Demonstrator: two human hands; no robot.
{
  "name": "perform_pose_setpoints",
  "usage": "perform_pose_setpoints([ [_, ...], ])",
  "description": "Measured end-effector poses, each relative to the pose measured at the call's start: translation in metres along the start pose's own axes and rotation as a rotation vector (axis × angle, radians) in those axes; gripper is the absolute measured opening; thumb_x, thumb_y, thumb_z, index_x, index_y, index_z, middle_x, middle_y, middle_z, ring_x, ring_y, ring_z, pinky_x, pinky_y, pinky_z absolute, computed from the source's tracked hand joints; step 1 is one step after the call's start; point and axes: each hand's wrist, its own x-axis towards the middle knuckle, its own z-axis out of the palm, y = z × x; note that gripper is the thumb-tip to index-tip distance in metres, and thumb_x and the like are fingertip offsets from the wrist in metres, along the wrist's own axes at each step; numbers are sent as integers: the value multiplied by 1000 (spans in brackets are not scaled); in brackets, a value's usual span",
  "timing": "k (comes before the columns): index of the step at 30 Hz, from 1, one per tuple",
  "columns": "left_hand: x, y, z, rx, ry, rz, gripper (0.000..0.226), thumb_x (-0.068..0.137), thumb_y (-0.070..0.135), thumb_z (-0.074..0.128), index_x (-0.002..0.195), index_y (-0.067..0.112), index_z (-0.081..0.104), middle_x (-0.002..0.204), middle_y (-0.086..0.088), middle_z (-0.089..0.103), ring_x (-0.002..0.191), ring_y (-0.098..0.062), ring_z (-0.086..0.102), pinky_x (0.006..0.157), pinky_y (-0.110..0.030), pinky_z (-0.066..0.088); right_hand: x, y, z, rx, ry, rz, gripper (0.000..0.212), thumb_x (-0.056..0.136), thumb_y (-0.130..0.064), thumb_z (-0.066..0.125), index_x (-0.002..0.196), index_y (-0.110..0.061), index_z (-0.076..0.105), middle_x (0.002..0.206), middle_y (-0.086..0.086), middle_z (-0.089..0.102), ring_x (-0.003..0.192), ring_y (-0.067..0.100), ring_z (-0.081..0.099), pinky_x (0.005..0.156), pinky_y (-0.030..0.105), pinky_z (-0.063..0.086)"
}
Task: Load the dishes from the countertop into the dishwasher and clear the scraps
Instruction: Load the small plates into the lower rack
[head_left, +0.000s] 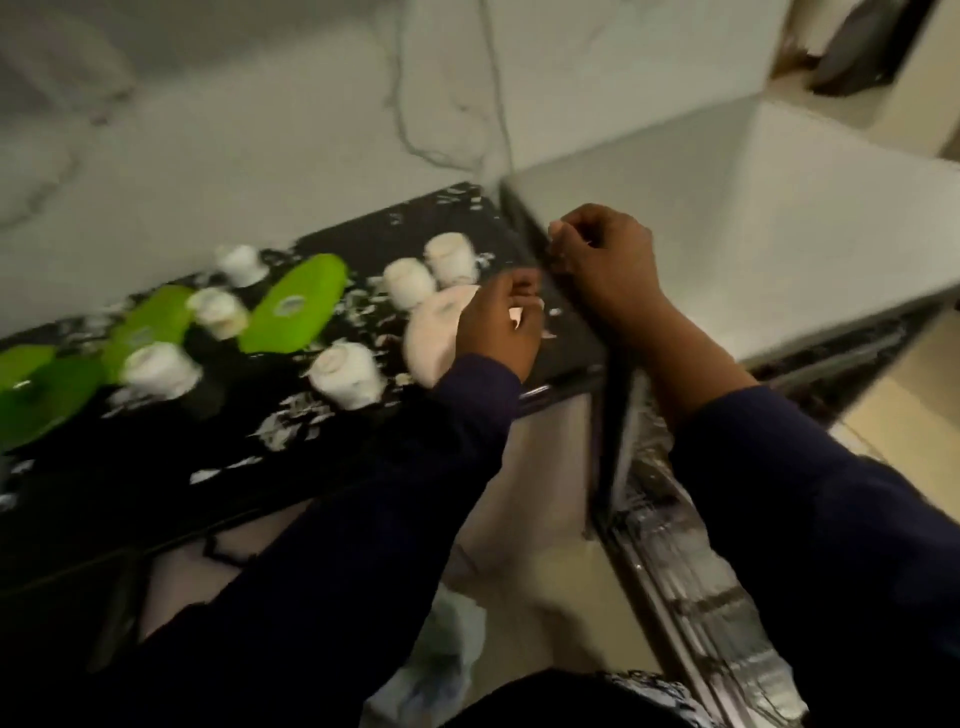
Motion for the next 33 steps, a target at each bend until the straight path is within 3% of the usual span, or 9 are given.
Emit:
perform_pose_setpoints([
  [2,0,-29,-64,15,81,-32,27,82,-3,49,107,1,59,107,-8,64,86,-10,56,74,-10,43,-8,-34,53,24,-64,-10,22,92,-24,53,89,-8,68,81,4,69,61,3,63,67,12,48],
  [5,-5,-67,-154,56,253,-71,26,81,-4,51,104,0,61,104,-12,66,83,-11,57,73,-8,44,-24,-83,131,98,-154,-57,22,91,-25,54,87,-7,67,83,9,71,67,12,67,76,29,53],
  [8,-16,-97,-239,54,410,-91,24,78,0,52,100,-4,61,102,-17,66,81,-13,57,72,-7,44,-41,-136,201,109,-252,-134,19,92,-24,54,89,-10,67,80,4,68,57,-6,60,70,17,49],
  [9,-22,-106,-268,64,464,-110,26,77,5,52,100,-3,62,101,-16,67,82,-13,57,72,-7,44,-49,-154,223,126,-300,-160,18,92,-22,54,91,-10,67,81,5,68,55,-5,60,72,20,49],
  [12,-42,-132,-344,148,614,-216,23,83,4,53,104,2,62,104,-13,67,91,-20,61,69,-9,40,-71,-195,283,125,-448,-231,16,91,-20,55,93,-10,67,87,9,71,74,18,68,78,28,50],
  [14,-56,-150,-383,205,706,-311,25,85,4,50,107,4,62,108,-13,66,99,-25,60,74,-17,39,-84,-214,315,106,-528,-267,15,90,-17,56,96,-10,67,90,7,70,84,20,67,79,23,48],
  [25,-138,-247,-518,223,945,-633,22,88,8,52,108,2,59,113,-17,62,104,-30,58,92,-34,43,-162,-271,473,-121,-949,-342,27,91,-14,53,116,-10,62,115,15,65,110,29,58,86,27,38],
  [29,-148,-276,-558,183,1033,-713,22,89,10,52,109,5,58,114,-16,62,107,-29,57,94,-36,43,-183,-286,528,-132,-1098,-273,32,89,-13,59,120,-8,60,117,13,65,111,26,59,92,26,40],
  [33,-159,-308,-587,150,1108,-806,22,88,11,53,109,9,59,114,-12,63,107,-26,57,94,-33,43,-207,-296,588,-53,-1193,-97,33,85,-11,63,117,-3,61,117,17,64,110,28,59,101,42,44],
])
